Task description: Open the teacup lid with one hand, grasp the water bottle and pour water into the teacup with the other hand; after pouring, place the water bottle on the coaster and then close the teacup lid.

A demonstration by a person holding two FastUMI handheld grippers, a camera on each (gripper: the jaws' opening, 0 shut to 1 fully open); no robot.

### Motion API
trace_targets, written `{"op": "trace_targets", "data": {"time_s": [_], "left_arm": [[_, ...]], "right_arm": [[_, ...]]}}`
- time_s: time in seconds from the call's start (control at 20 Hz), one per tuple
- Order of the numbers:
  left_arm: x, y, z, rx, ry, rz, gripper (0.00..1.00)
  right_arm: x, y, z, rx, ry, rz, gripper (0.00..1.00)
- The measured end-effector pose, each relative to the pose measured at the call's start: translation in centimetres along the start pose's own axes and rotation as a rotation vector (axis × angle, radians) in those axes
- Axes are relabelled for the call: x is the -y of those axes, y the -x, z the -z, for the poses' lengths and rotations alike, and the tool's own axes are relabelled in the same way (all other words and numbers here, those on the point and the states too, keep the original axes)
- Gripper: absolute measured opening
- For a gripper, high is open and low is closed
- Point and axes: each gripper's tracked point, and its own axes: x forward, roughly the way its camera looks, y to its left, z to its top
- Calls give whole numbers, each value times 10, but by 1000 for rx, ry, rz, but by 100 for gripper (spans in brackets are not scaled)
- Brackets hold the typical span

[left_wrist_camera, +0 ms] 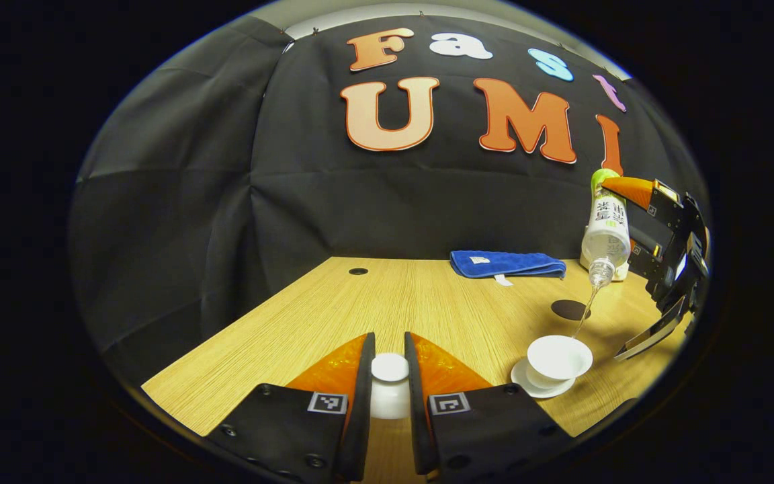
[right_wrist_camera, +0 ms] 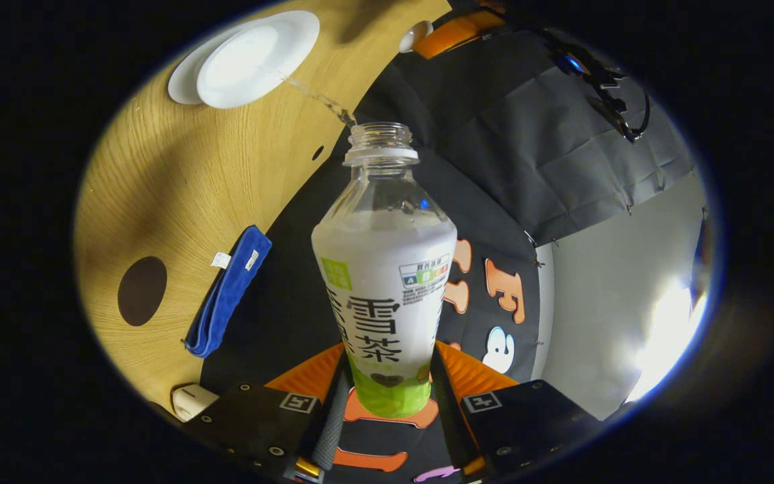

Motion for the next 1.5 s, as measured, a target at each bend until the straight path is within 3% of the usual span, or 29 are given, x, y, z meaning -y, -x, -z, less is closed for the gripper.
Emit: {"op": "trace_targets", "data": {"time_s": [0.45, 0.7, 0.95, 1.15, 1.3, 1.5], "left_arm": [[2, 3, 0, -2, 1, 4, 30], [10, 4, -1, 6, -8, 18, 30], [19, 6, -8, 25, -1, 47, 30], [30, 8, -19, 50, 6, 70, 30], [46, 7, -30, 75, 11, 103, 30], [67, 10, -47, 117, 9, 138, 29]], "right_arm": [[-2, 3, -21, 63, 32, -1, 64], [-22, 10, -34, 73, -35, -69, 64], [-57, 26, -44, 19, -269, -210, 64], [-69, 34, -49, -33, -569, -300, 64], [-67, 26, -45, -95, -830, -342, 64], [-67, 23, -41, -194, -1119, -300, 65]]}}
